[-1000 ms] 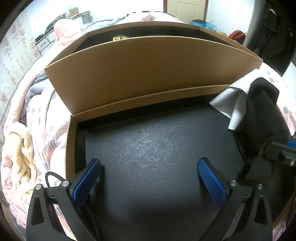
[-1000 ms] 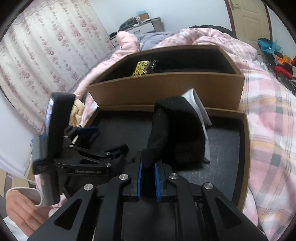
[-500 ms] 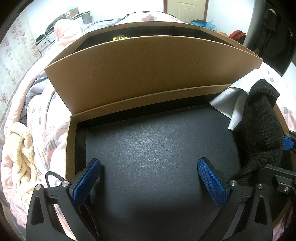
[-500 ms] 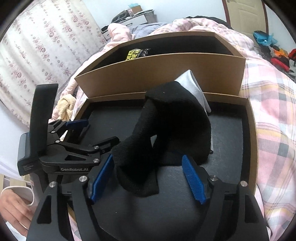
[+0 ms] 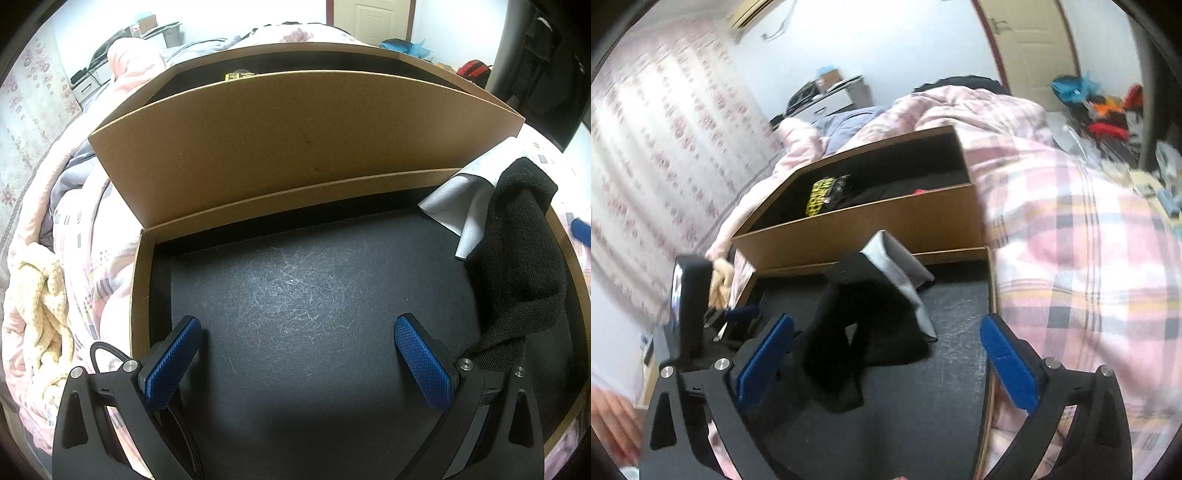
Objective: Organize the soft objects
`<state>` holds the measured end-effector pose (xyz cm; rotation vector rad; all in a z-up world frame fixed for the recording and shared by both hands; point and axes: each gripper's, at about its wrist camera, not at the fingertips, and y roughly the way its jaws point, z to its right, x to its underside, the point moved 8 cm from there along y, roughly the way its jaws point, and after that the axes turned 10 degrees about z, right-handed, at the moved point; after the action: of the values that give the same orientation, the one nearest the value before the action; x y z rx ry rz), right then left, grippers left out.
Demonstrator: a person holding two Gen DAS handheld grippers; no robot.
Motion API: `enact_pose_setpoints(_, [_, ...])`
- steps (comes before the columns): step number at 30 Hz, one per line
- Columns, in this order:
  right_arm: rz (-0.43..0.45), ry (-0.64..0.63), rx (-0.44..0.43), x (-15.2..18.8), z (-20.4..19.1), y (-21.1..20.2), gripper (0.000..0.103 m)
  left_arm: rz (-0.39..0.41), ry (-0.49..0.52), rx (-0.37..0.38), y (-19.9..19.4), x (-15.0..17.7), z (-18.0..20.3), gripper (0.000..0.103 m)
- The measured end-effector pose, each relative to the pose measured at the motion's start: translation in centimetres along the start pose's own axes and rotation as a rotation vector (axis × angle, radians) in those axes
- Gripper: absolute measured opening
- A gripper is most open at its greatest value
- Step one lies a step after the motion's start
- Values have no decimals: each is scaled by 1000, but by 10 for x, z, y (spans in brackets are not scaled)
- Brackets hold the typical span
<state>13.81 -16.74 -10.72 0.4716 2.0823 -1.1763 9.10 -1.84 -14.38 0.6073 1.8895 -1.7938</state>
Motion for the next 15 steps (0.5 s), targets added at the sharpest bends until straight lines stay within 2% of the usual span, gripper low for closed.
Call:
enact_pose_setpoints(4, [-33,-34,41,11,-3,7,101,1,1,-3,0,0,0,103])
enact_pose_setpoints(15, [-35,-53,45,13,-8,10,101,2,0,-4,0,1,-2,103])
